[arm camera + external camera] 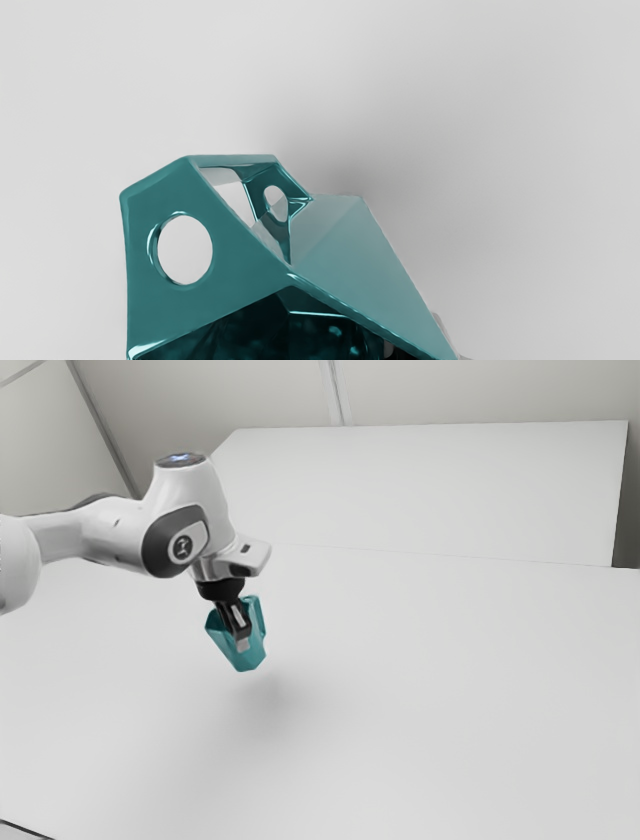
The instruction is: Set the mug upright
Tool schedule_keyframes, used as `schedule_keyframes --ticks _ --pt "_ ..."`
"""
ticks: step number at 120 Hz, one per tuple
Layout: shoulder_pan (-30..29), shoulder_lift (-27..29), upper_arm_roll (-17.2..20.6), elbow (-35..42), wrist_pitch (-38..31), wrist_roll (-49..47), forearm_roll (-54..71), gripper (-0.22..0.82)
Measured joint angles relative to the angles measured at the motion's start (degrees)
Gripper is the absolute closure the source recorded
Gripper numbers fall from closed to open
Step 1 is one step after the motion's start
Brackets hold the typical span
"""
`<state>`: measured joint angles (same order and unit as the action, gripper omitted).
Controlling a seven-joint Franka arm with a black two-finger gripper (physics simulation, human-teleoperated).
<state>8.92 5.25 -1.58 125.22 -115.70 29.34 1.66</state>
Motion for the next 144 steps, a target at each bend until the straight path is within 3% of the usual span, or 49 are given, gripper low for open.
schedule_keyframes --ticks 78,144 --pt "0.0 -4.1 0.0 3.4 -11.9 -9.6 5.6 0.78" --pt "-0.2 -7.8 -0.1 3.5 -15.5 -12.6 5.8 0.78"
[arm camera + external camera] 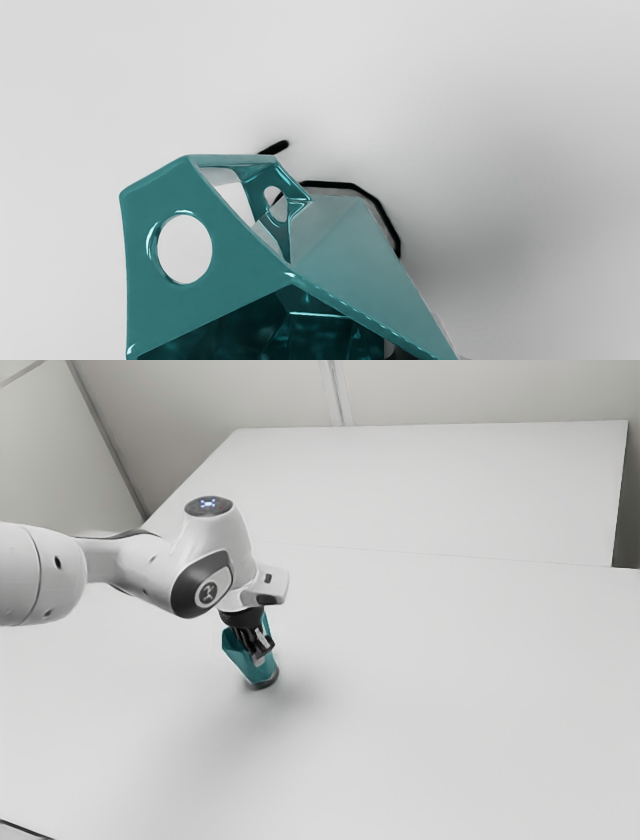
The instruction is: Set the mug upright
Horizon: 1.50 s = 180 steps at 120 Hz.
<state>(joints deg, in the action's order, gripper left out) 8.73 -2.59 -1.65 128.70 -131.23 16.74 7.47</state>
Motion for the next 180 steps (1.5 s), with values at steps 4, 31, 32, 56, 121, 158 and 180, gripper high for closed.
schedule_keyframes --ticks 4,31,32,56,121,158,180 --pt "-0.1 -0.1 0.0 0.0 -0.1 -0.1 0.0 0.78" --pt "0.0 -0.7 0.0 0.3 -0.8 -0.8 0.0 0.78" --pt "0.0 -0.7 0.0 0.4 -0.8 -0.8 0.0 0.78" --pt "0.1 -1.0 0.0 0.7 -1.2 -1.3 0.1 0.78" --pt "-0.2 -0.3 0.1 -0.1 -1.0 -1.1 -0.3 0.47" --pt "-0.7 3.4 0.1 -0.4 -0.3 -0.9 -0.3 0.39" --pt "-0.5 6.5 0.1 -2.3 1.2 -0.9 -0.3 0.36"
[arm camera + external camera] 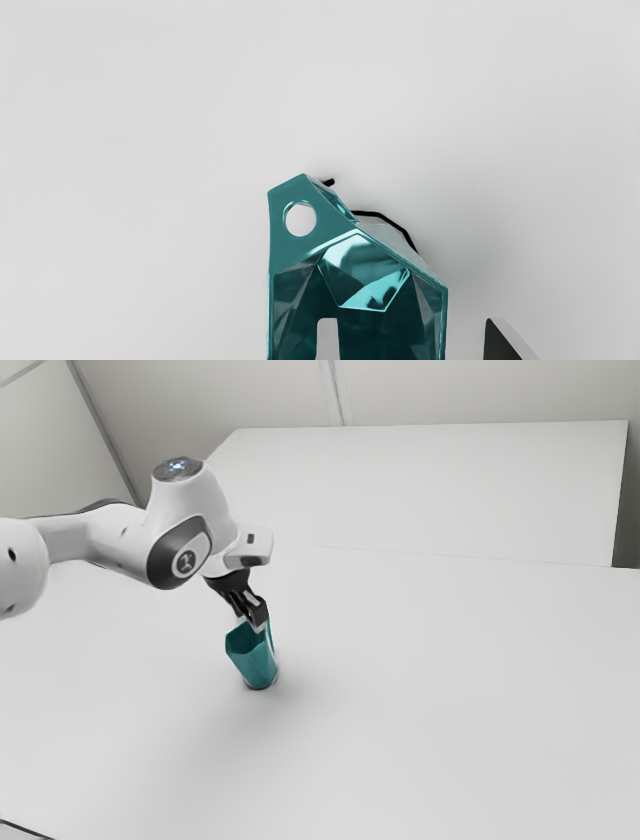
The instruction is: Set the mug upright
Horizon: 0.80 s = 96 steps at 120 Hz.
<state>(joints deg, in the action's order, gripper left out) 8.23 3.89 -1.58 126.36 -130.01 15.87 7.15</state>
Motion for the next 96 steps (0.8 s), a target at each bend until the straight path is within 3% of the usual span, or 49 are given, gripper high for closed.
schedule_keyframes --ticks 20,48,67,96 --pt "0.1 -0.5 0.0 -8.3 5.1 -0.1 -0.7 0.28" --pt "-0.6 -7.0 -0.7 -25.5 17.9 -1.3 -3.7 0.09" --pt "-1.5 -13.2 -1.3 -38.6 28.4 -2.8 -5.0 0.04" --pt "-1.9 -17.2 -2.4 -46.8 39.7 -6.0 -6.9 0.01"
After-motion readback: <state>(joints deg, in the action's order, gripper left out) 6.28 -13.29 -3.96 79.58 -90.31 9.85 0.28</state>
